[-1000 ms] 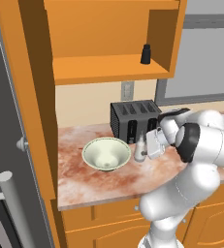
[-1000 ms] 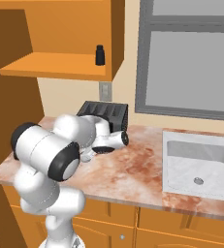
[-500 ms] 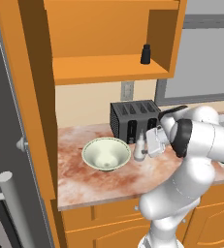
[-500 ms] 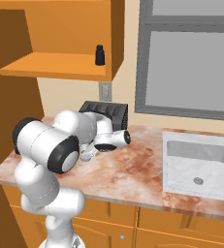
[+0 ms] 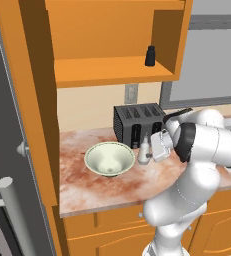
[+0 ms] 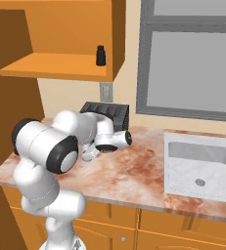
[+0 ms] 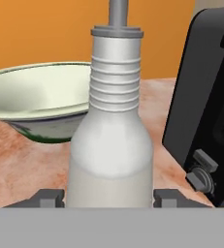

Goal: Retrieve the bottle and the shaker from the cabinet and place them next to the mixing bowl on the counter. Then add garlic from the fridge to the mixing bowl.

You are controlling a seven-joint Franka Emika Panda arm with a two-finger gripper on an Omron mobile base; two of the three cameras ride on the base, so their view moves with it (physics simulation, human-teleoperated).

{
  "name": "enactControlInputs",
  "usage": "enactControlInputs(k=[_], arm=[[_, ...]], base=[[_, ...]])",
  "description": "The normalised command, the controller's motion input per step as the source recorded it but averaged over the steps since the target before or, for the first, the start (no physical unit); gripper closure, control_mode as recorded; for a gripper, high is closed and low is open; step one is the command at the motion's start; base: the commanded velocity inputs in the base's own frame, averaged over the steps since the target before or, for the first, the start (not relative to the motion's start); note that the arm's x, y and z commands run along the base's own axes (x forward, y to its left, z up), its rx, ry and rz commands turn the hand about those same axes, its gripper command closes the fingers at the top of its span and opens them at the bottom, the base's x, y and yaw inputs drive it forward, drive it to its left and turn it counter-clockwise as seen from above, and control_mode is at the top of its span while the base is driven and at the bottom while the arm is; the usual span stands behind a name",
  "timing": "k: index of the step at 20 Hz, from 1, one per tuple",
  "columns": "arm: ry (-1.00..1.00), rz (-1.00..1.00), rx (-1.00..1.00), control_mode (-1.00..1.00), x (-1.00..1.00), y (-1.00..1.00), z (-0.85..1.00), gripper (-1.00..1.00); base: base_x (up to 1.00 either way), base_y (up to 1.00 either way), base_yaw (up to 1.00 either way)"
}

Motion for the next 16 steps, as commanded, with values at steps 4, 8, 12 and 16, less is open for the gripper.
enactControlInputs(k=[4, 8, 12, 16], arm=[[0.00, 0.01, 0.00, -1.00, -0.05, 0.00, 0.07, -1.00], [-0.01, 0.00, 0.00, -1.00, -0.19, 0.00, 0.13, -1.00], [0.00, 0.00, 0.00, -1.00, -0.14, -0.02, 0.11, -1.00], [0.00, -0.02, 0.00, -1.00, -0.06, -0.09, 0.10, -1.00]], base=[[0.00, 0.00, 0.00], [0.00, 0.00, 0.00], [0.00, 0.00, 0.00], [0.00, 0.00, 0.00]])
